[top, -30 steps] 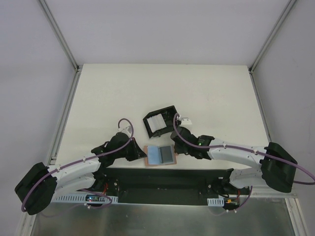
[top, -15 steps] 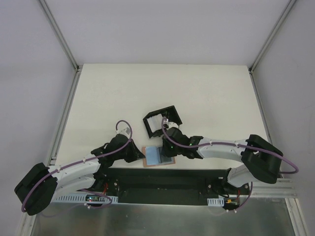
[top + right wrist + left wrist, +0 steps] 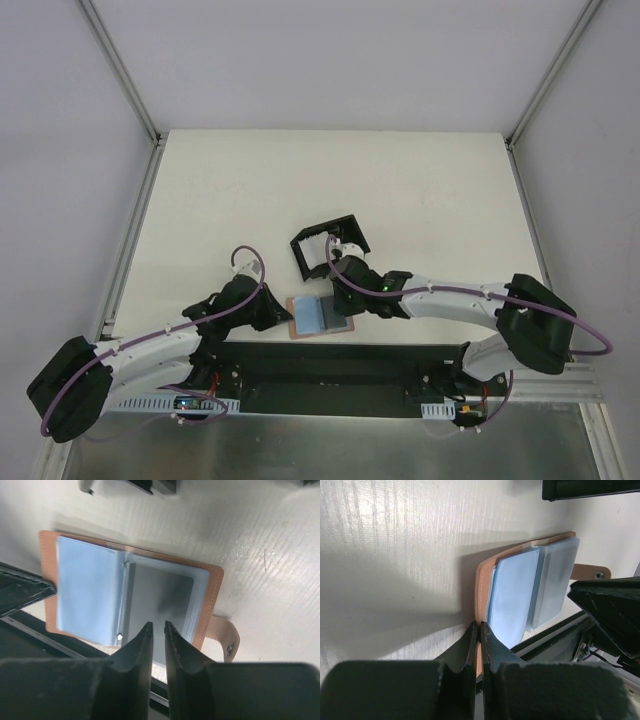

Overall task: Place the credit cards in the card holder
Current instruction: Insert the credit card into the card holder, then pick up the credit card from the storage box.

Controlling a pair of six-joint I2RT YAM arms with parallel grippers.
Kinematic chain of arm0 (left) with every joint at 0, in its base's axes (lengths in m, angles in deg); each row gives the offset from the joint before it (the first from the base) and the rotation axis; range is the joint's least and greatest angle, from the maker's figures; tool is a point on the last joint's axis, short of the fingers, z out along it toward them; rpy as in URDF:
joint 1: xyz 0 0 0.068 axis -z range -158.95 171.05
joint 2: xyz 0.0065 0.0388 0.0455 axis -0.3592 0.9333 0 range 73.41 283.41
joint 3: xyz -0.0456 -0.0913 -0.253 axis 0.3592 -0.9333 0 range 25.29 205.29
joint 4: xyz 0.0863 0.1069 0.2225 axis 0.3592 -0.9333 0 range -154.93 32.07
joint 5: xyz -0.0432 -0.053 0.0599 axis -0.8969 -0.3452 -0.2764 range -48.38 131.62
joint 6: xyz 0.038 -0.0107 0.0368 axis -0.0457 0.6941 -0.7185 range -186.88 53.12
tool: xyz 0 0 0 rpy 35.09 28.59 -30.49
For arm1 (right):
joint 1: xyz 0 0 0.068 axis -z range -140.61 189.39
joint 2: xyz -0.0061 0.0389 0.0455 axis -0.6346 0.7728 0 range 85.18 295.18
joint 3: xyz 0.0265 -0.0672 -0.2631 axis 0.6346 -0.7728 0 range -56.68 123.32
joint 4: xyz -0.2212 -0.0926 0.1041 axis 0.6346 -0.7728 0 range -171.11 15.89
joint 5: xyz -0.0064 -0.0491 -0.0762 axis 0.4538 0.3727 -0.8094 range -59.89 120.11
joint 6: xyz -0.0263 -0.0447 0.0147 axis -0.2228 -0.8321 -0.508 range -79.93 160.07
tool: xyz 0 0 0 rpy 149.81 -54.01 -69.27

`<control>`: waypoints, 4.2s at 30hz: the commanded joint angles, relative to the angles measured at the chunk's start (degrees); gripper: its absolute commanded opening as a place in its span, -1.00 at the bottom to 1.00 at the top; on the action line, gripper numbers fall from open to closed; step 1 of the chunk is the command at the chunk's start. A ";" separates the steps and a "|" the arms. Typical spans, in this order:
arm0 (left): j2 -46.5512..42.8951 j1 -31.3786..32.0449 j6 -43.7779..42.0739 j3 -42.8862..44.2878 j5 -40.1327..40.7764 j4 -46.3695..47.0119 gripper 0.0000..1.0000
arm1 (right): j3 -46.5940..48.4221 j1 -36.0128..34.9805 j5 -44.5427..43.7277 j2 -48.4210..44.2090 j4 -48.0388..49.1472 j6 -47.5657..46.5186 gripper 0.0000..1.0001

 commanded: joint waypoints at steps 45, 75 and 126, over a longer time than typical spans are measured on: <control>0.83 -0.66 0.10 -0.38 2.48 1.01 -1.00 | 28.17 24.64 24.37 19.22 -0.29 -16.81 0.50; 3.38 -0.84 -0.60 0.68 0.81 2.24 -1.00 | 27.30 25.69 30.70 18.52 1.91 -15.76 0.01; 4.35 -0.92 -0.87 -0.38 -0.86 3.65 -1.00 | 24.67 26.31 21.29 4.03 0.58 -17.70 -0.99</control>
